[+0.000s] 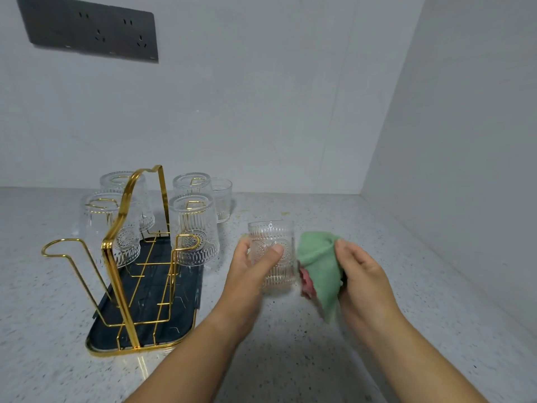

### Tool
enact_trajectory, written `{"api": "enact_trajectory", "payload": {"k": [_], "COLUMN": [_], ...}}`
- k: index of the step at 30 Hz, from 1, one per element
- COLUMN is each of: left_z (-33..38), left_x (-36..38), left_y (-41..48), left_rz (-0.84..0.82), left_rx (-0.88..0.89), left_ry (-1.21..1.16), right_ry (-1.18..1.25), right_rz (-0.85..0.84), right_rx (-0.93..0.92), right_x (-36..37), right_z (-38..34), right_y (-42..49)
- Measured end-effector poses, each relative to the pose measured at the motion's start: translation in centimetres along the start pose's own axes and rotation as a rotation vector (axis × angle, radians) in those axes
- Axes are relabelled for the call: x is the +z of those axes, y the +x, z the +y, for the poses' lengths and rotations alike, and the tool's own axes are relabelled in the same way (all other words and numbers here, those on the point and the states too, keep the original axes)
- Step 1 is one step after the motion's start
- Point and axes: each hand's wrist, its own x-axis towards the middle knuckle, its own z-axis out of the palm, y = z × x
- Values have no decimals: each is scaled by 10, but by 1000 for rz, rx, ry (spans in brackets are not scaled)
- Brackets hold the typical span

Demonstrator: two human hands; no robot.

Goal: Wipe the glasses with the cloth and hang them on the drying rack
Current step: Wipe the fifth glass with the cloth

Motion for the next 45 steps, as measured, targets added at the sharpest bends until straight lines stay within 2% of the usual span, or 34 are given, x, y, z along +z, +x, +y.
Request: {"api": "enact_trajectory", "payload": {"k": [2, 4, 9, 13, 16, 18, 23, 26, 30, 34, 38, 41, 45], "left_z": [-3, -5, 3, 4, 1, 1, 7, 9, 7, 5, 4, 8, 8], "left_x": [2, 6, 5, 6, 15, 15, 4, 5, 13, 17, 4, 0, 8], "left_y": [-1, -2, -4, -8, -12, -12, -8, -9, -13, -12, -4, -6, -11], "left_rz": [-35, -56, -28, -48, -64, -49, 44, -19, -39, -72, -35, -17, -7], "left_rx": [-8, 7, 27, 38, -3, -19, 13, 15, -16, -45, -99, -154, -155], "left_ry": [12, -3, -74, -83, -30, -52, -143, -142, -166, -186, -175, -220, -164], "right_ry": [151, 160, -325, -547, -505, -486, -522, -535, -514, -469, -450, -392, -377], "right_rz": [-7, -55, -314, -310, -231, -209, -392, -416, -395, -269, -371, -410, -443], "right_rx": [-1, -41, -269, -382, -249, -222, -246, -226, -187, -261, -208, -246, -203], "right_x": [12, 28, 41, 46, 56, 61, 51, 38, 41, 53, 53, 40, 31], "right_z": [-5, -1, 33, 42, 20, 13, 51, 62, 31, 8, 38, 63, 48], "right_y": [2, 0, -29, -31, -8, 3, -19, -30, -20, 6, -10, -24, -27]}}
